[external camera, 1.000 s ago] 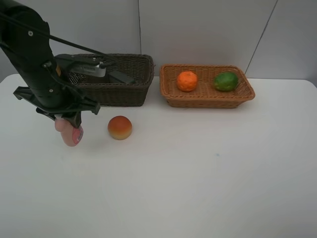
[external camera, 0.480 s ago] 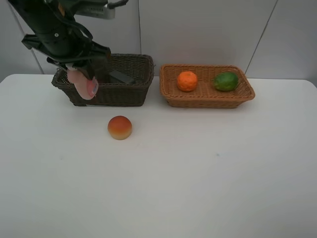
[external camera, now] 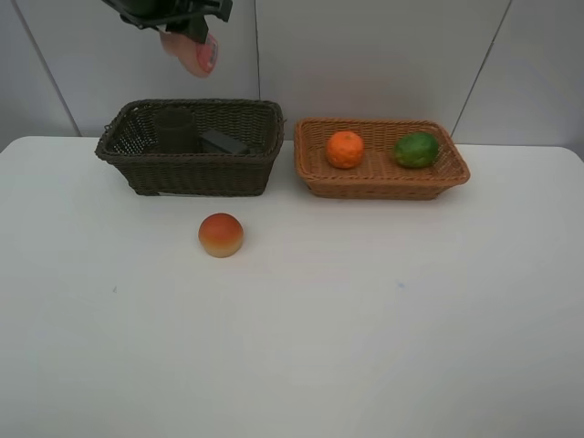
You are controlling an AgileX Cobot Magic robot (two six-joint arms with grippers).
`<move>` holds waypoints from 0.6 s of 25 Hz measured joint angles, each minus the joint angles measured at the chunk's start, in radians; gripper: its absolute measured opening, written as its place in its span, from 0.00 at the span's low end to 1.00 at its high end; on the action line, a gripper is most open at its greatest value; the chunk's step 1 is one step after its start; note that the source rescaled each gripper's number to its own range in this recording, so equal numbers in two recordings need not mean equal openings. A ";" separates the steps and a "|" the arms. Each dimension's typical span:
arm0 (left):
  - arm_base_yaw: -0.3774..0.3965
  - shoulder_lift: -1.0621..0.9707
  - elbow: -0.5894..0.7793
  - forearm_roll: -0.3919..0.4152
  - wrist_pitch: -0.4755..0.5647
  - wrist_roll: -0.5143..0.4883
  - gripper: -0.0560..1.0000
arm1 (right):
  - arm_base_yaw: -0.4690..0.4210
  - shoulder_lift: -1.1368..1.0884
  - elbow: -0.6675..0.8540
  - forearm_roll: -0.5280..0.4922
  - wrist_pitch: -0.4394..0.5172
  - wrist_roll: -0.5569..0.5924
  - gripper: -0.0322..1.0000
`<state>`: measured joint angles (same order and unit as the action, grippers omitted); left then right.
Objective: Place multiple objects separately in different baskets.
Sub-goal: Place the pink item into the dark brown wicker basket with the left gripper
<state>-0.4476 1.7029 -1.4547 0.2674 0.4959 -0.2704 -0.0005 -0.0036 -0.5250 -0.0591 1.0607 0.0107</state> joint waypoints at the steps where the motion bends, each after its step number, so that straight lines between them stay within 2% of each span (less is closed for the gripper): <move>1: 0.000 0.017 -0.013 0.003 -0.009 0.000 0.44 | 0.000 0.000 0.000 0.000 0.000 0.000 1.00; 12: 0.002 0.342 -0.248 0.015 -0.018 0.000 0.44 | 0.000 0.000 0.000 0.000 0.000 0.000 1.00; 15: 0.003 0.420 -0.292 0.016 -0.053 0.000 0.44 | 0.000 0.000 0.000 0.000 0.000 0.000 1.00</move>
<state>-0.4445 2.1227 -1.7467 0.2833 0.4431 -0.2701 -0.0005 -0.0036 -0.5250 -0.0591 1.0607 0.0107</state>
